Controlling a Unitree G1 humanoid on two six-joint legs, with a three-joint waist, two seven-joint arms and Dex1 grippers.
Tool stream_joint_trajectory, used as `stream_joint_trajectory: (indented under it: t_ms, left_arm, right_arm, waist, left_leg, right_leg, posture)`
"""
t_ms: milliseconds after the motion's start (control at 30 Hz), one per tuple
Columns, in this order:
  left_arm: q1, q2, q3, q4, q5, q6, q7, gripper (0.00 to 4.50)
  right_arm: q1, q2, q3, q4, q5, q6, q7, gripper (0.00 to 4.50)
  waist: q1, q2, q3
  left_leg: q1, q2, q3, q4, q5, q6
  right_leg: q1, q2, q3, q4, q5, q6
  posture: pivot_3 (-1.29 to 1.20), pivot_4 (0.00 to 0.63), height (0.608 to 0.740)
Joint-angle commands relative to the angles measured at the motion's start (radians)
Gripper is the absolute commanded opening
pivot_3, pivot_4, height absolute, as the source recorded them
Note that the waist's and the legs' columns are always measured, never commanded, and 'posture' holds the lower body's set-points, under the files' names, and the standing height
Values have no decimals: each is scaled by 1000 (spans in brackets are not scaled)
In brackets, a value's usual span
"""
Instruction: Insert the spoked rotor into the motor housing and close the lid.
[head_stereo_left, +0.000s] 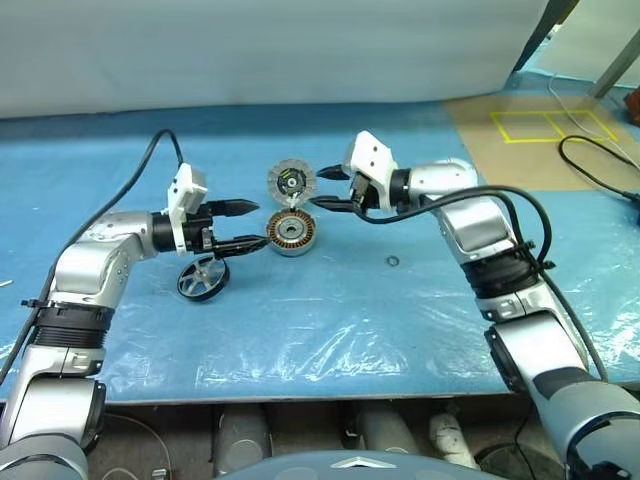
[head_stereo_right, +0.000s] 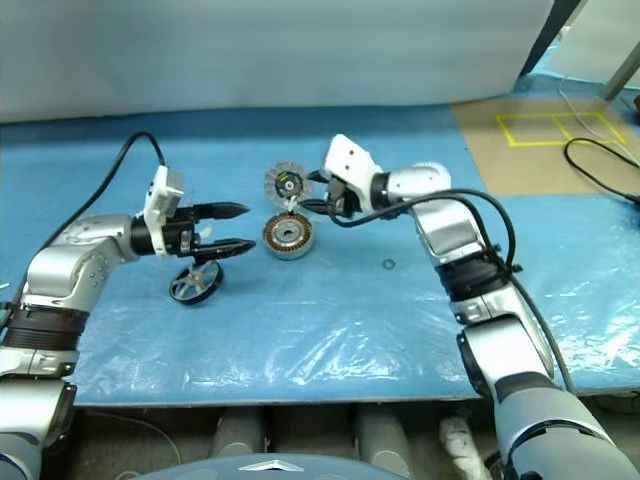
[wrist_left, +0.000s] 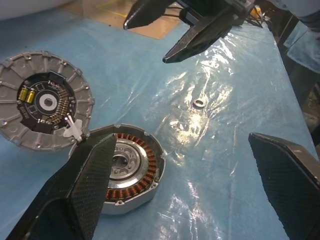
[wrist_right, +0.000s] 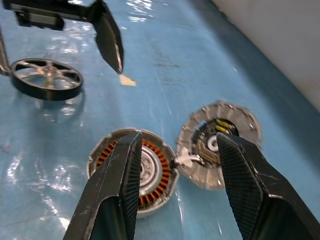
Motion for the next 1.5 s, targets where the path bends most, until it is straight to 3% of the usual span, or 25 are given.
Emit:
stream_joint_trajectory:
  t_ms: [33, 233, 533, 667, 733, 867, 1500]
  left_arm:
    - [27, 0, 13, -70, -12, 12, 4, 4489]
    - [126, 17, 27, -171, -34, 54, 17, 4489]
    - [236, 38, 67, -256, -37, 52, 53, 4489]
    - [283, 30, 91, -286, -45, 51, 81, 4498]
    - [303, 21, 93, -298, -43, 43, 99, 4500]
    - [331, 4, 86, -318, -42, 37, 121, 4500]
    - [350, -27, 49, -326, -36, 38, 135, 4500]
  right_arm:
    - [-67, 18, 49, 47, 5, -5, 99, 2457]
    - [-200, 104, 150, 298, -53, 24, 211, 2457]
    - [-354, 240, 242, 738, -237, -189, 202, 2457]
    - [-381, 252, 233, 782, -264, -258, 236, 2623]
    - [-391, 253, 232, 814, -287, -286, 224, 3044]
    - [-413, 263, 226, 867, -313, -302, 231, 4314]
    - [-397, 285, 239, 863, -397, -368, 250, 4314]
  waist:
    - [-1, 0, 0]
    - [-3, 0, 0]
    - [-2, 1, 0]
    - [-1, 1, 1]
    - [-1, 1, 1]
    - [-1, 1, 1]
    - [-2, 2, 1]
  left_leg:
    - [0, 0, -1, 0, 0, 0]
    - [-1, 0, -4, 2, 0, 0]
    - [-6, 4, -9, 3, 2, -3]
    - [-11, 7, -11, 4, 2, -3]
    - [-12, 10, -11, 4, 2, -3]
    - [-13, 15, -10, 5, 3, -5]
    - [-13, 17, -10, 6, 5, -4]
  right_leg:
    - [0, 0, 0, 0, 0, 0]
    - [0, 0, -3, 3, -3, -5]
    - [-1, -1, -12, 6, -7, -12]
    - [-1, -1, -19, 6, -9, -16]
    - [-1, -1, -23, 7, -10, -17]
    - [-1, 0, -26, 8, -12, -19]
    - [-1, 0, -28, 9, -12, -20]
  posture:
    - [0, 150, 740]
    - [0, 150, 740]
    - [0, 150, 740]
    - [0, 150, 740]
    - [0, 150, 740]
    - [0, 150, 740]
    - [0, 150, 740]
